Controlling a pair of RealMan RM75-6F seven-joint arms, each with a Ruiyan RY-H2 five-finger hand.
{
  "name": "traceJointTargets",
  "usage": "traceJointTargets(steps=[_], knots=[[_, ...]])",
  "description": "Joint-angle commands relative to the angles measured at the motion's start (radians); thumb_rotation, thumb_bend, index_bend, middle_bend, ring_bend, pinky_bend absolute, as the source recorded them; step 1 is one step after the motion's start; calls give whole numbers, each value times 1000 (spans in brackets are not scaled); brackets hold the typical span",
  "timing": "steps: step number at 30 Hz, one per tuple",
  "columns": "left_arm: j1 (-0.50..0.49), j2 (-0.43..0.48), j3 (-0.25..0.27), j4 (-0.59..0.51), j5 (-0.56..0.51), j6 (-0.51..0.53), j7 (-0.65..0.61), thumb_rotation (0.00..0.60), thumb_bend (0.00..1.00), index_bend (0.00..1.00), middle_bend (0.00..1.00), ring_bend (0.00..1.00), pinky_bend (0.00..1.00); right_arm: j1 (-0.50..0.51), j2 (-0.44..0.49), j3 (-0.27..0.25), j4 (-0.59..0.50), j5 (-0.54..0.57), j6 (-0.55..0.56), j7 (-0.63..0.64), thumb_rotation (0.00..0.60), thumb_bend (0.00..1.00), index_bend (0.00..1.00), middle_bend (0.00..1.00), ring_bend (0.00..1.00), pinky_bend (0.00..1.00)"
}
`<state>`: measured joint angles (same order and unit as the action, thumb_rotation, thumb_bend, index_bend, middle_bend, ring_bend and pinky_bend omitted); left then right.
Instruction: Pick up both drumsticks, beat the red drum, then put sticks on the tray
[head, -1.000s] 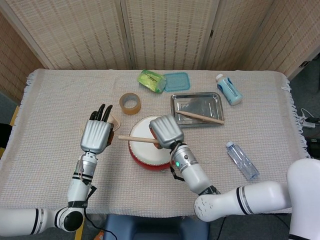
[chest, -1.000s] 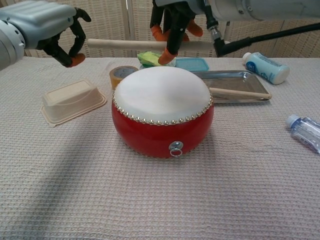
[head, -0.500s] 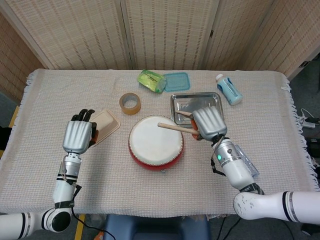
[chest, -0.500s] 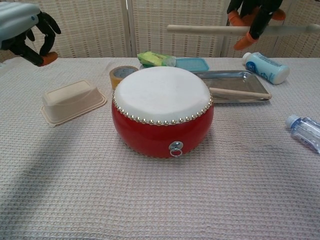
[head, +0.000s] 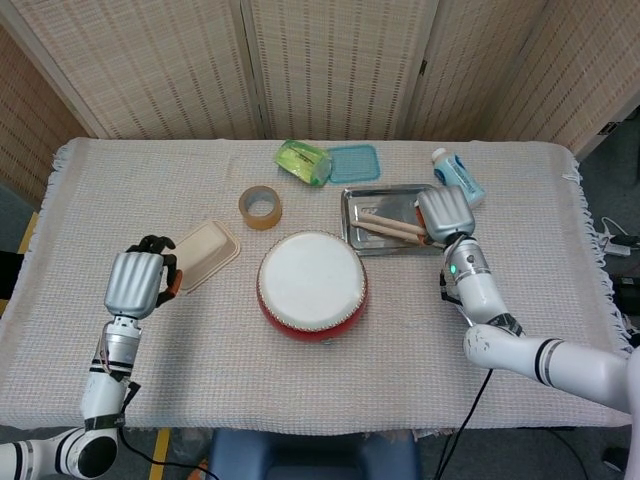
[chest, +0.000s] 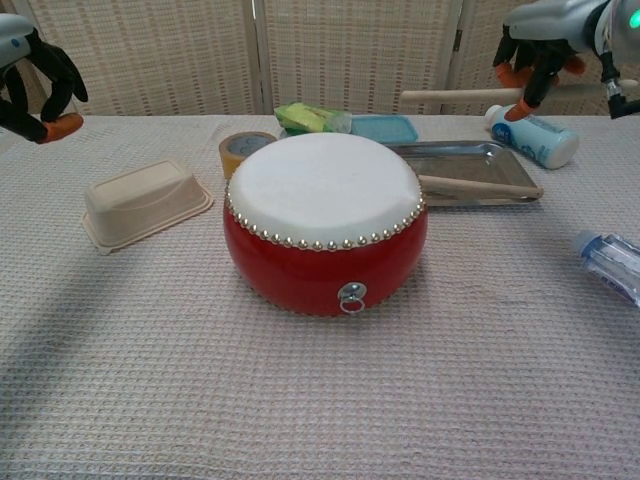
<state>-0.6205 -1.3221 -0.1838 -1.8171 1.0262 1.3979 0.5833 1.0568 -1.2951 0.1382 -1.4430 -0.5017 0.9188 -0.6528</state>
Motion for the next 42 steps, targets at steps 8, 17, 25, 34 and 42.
traceJointTargets(steps=[8,17,25,34,42], knots=[[42,25,5,9,10,-7,-41,600,447,236,330,250,466,41,-304,-24,510,-48,-262,53,600,180,837,821,629,704],[61,11,11,18,7,-22,-44,600,447,217,325,250,463,57,-437,-10,723,-99,-353,79,600,181,811,821,615,699],[76,11,13,19,22,-25,-51,600,448,194,312,242,456,67,-521,16,862,-101,-365,49,600,181,660,714,491,622],[90,17,6,17,33,-30,-70,600,445,181,296,226,443,56,-531,58,880,-101,-360,15,600,181,386,540,343,549],[101,21,3,10,46,-27,-72,600,444,176,295,226,443,31,-504,79,830,-112,-336,-2,600,181,389,534,338,549]])
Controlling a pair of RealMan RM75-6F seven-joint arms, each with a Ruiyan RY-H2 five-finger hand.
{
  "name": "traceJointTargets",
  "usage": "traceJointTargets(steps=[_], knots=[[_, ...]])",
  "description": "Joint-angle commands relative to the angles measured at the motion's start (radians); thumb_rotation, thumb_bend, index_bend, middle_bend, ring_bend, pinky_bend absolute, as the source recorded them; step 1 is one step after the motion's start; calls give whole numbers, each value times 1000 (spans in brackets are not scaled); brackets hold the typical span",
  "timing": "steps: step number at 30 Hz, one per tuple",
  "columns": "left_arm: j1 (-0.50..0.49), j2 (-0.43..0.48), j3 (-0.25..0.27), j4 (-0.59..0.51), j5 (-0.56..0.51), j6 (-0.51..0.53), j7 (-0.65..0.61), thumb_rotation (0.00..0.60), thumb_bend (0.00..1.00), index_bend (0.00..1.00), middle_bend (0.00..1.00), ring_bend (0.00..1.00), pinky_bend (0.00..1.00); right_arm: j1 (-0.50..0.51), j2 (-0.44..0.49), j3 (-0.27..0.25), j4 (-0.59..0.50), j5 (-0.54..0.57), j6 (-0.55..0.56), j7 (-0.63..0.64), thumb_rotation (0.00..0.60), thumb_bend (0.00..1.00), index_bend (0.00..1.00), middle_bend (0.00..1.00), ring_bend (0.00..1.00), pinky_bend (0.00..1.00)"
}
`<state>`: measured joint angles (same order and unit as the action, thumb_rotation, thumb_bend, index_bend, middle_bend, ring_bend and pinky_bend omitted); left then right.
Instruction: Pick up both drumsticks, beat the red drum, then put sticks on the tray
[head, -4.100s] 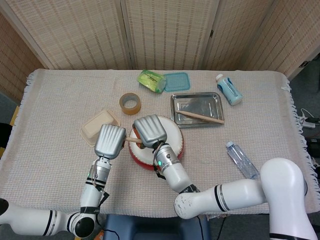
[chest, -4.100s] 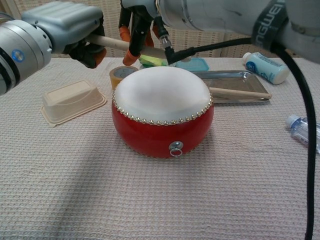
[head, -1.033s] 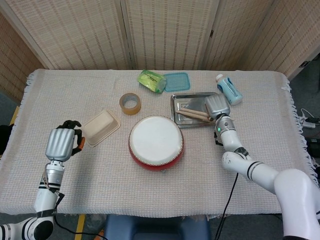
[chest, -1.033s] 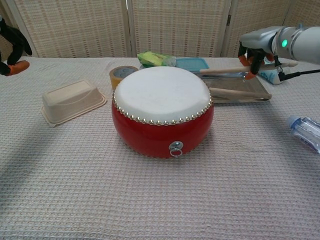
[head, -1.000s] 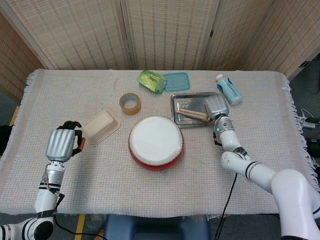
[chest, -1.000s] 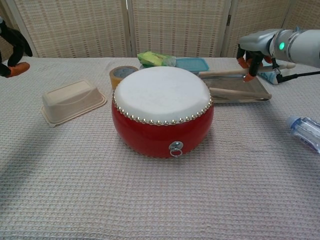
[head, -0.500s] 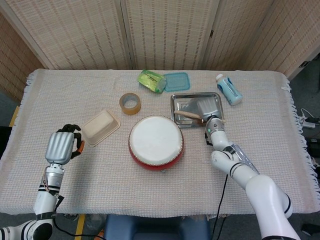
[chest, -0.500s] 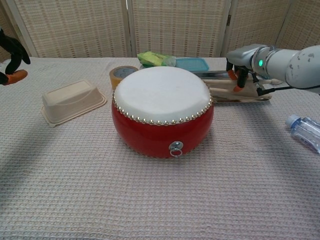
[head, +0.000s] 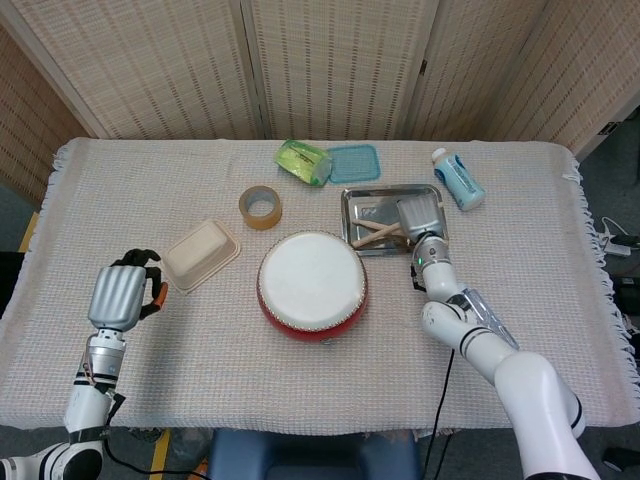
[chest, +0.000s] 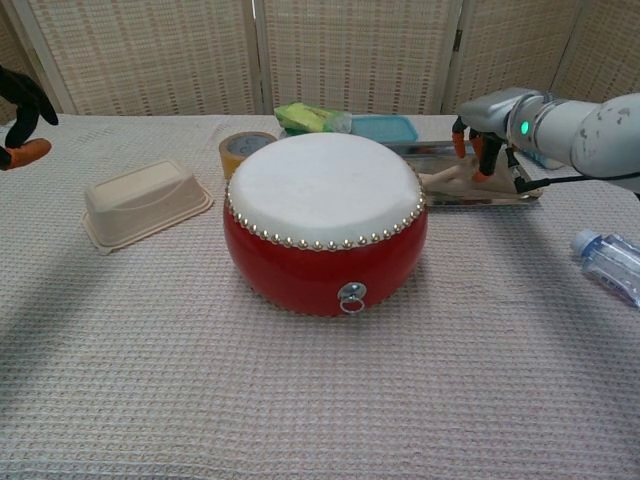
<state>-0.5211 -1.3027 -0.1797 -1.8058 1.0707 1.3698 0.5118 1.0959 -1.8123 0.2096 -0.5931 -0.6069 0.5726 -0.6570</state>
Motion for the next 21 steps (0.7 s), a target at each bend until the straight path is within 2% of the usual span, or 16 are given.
traceJointTargets(steps=[1,8,18,21], knots=[[2,3,-2,-2,2,0,0,600,444,175,295,226,443,-12,20,9,-31,-10,16,3,600,181,389,534,338,549],[6,8,-6,-13,15,-2,2,600,444,175,295,226,443,-39,59,21,-86,-12,39,-3,600,181,377,515,321,549],[12,11,-11,-14,17,-4,6,600,445,174,294,226,443,-48,63,32,-90,-28,34,11,600,180,367,483,292,549],[15,21,-12,-14,25,-3,8,600,445,174,295,226,443,-59,96,42,-145,-50,57,35,600,181,366,483,292,549]])
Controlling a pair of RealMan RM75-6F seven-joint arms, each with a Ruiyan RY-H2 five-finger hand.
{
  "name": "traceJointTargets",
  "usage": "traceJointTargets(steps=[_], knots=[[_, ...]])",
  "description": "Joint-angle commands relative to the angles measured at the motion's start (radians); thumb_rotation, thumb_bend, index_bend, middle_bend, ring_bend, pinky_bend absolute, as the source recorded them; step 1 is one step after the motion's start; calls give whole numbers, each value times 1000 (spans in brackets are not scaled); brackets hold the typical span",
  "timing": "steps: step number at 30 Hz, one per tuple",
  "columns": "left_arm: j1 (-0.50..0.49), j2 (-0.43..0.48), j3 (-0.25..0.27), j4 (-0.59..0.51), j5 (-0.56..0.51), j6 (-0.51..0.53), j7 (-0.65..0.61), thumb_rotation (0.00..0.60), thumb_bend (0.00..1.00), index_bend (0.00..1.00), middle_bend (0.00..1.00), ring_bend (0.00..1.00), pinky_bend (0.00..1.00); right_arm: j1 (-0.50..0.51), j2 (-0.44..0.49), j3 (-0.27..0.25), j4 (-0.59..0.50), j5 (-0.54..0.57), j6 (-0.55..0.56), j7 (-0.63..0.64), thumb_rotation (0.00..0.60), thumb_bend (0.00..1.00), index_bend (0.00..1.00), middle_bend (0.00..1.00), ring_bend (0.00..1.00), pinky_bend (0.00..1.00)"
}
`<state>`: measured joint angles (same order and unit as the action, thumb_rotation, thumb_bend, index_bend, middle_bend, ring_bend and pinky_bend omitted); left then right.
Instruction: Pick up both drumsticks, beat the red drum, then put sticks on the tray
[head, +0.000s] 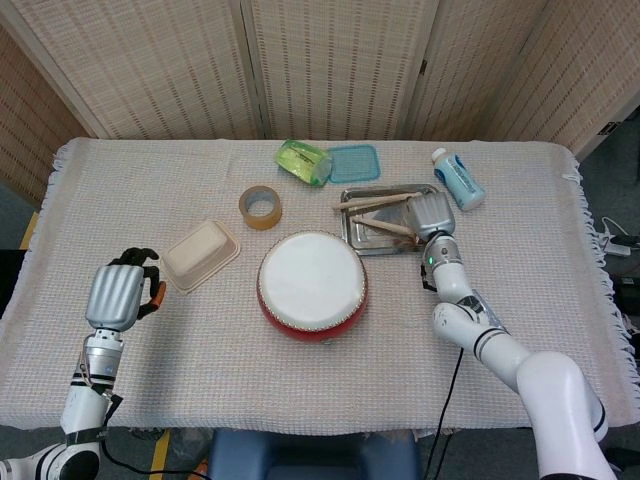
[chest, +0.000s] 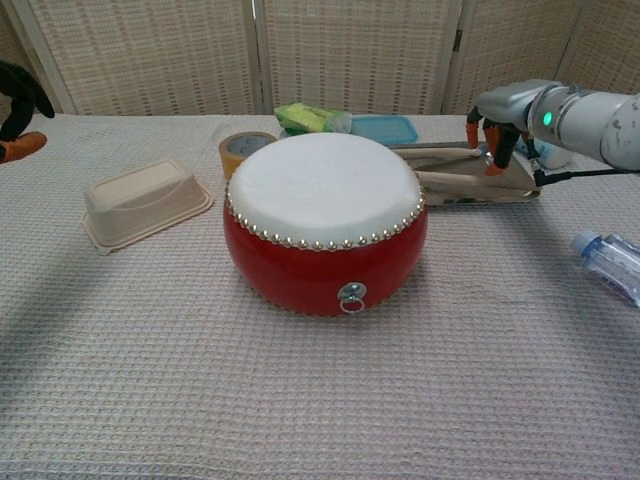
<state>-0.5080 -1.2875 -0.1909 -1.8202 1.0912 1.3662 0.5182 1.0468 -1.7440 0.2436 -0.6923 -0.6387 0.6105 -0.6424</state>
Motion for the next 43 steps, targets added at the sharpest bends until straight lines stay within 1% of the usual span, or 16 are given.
traceJointTargets(steps=[1,4,7,8,9,10,11,12,14,17,18,21,26,32,37,43], knots=[[2,11,-1,1,6,2,2,600,444,174,295,226,443,-18,47,11,-80,-33,36,33,600,181,366,483,292,549],[8,30,-6,6,11,3,-9,600,445,174,296,226,443,-69,149,8,-251,-98,118,78,600,181,363,480,294,548],[10,35,-8,7,13,3,-13,600,444,174,297,226,442,-87,184,5,-307,-114,139,87,600,181,361,477,309,546],[13,41,-9,8,14,4,-18,600,444,174,297,226,440,-107,224,4,-369,-128,166,96,600,181,355,469,327,546],[18,51,-13,8,16,9,-28,600,445,174,297,226,437,-140,284,3,-459,-149,211,112,600,181,342,444,360,545],[30,66,-21,7,20,27,-44,600,445,175,298,226,432,-206,370,5,-579,-190,307,154,600,181,334,427,374,545],[40,81,-19,4,30,32,-62,600,446,175,298,226,430,-270,456,-11,-707,-247,378,193,600,181,319,399,393,545],[47,91,-17,2,36,35,-74,600,446,176,298,226,426,-308,505,-22,-772,-279,415,217,600,181,300,374,386,545],[65,110,-9,2,53,44,-100,600,446,177,298,226,415,-386,588,-48,-872,-343,489,270,600,181,256,334,316,527],[97,130,9,1,79,64,-131,600,445,178,298,226,393,-491,667,-96,-948,-449,593,352,600,181,148,255,140,401],[107,135,15,0,88,72,-139,600,445,177,297,226,376,-522,684,-112,-960,-482,624,378,600,181,100,223,87,343],[145,158,41,-10,116,90,-181,600,446,178,289,225,341,-622,730,-164,-984,-576,720,467,600,181,9,149,8,237],[213,177,89,-7,178,147,-206,600,445,161,234,177,290,-777,753,-236,-966,-733,896,626,600,182,0,86,0,154],[293,170,147,-11,263,224,-226,600,442,84,135,76,195,-909,695,-284,-874,-854,1060,735,600,181,0,75,0,107],[342,178,189,-24,305,245,-230,600,418,0,7,0,95,-965,668,-296,-830,-881,1099,786,600,181,0,31,0,43],[373,178,206,-21,343,256,-216,600,406,0,0,0,64,-980,662,-288,-812,-897,1083,820,600,181,0,21,0,21]])
